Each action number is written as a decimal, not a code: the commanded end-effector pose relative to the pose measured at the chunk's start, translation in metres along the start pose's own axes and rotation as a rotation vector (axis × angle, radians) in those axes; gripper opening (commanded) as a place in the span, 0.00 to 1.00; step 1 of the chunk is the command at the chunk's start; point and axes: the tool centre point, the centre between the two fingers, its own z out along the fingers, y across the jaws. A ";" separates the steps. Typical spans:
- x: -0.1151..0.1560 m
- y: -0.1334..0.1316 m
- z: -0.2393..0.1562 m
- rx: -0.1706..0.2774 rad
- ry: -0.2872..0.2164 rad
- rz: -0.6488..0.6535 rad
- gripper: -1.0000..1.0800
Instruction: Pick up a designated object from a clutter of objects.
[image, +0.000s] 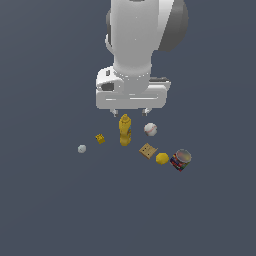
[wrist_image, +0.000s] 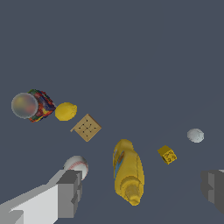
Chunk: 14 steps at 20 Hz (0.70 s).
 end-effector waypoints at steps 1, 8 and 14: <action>0.000 0.000 0.000 0.000 0.000 0.000 0.96; 0.000 -0.005 -0.007 -0.014 -0.003 0.002 0.96; 0.000 -0.005 -0.009 -0.017 -0.004 0.002 0.96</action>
